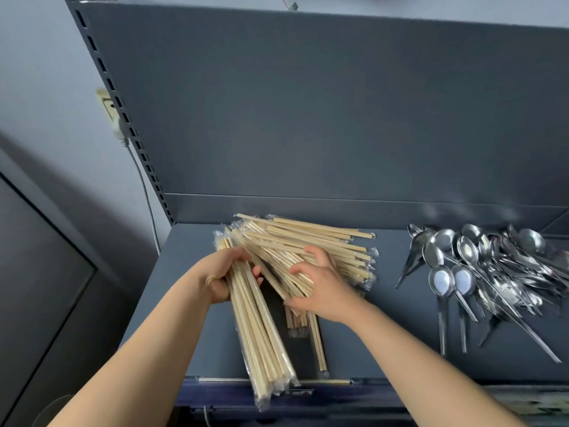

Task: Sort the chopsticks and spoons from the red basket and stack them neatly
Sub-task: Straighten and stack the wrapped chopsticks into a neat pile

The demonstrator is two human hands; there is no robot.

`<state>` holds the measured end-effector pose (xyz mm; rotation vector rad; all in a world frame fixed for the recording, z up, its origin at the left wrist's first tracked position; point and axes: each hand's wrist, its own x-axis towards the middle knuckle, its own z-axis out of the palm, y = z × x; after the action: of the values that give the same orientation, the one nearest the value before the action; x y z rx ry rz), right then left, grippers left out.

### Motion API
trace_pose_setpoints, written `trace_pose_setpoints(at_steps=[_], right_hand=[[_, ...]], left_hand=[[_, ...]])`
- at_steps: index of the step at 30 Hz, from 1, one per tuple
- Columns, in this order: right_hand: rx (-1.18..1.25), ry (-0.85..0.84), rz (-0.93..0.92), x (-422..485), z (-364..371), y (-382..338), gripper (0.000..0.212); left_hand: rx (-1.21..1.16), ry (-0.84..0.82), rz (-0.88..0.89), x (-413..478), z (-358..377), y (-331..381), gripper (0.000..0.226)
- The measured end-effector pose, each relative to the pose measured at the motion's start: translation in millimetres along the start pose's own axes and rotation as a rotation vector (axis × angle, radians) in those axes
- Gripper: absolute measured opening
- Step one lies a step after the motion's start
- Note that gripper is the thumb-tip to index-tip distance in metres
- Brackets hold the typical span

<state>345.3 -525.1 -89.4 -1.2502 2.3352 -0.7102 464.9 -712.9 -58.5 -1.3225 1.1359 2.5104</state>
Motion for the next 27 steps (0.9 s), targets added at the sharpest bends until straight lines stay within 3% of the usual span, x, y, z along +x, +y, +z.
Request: trace_pose_setpoints(at_steps=[5,10,13,23,25,27], right_hand=[[0.077,0.041,-0.008,-5.9,-7.7,6.1,0.022],[0.012,-0.01,0.021,-11.3,5.6,-10.0,0.043],[-0.127,-0.023,0.011,-11.8,19.3,-15.0,0.051],[-0.266,-0.028,-0.002,6.4,-13.1,21.7,0.03],[-0.204,-0.002,0.004,4.9,-16.3,25.3,0.028],[0.005,0.059,-0.022,-2.2,-18.5,13.8,0.025]], left_hand=[[0.036,0.003,-0.029,-2.4,-13.3,6.8,0.034],[0.031,-0.026,-0.027,-6.7,-23.5,7.7,0.064],[0.023,-0.017,-0.006,-10.5,-28.9,10.4,0.049],[-0.192,0.066,0.162,-13.3,-41.9,4.4,0.011],[-0.313,0.085,0.257,-11.1,-38.8,-2.4,0.008],[-0.424,0.103,0.357,-12.1,-30.7,-10.5,0.012]])
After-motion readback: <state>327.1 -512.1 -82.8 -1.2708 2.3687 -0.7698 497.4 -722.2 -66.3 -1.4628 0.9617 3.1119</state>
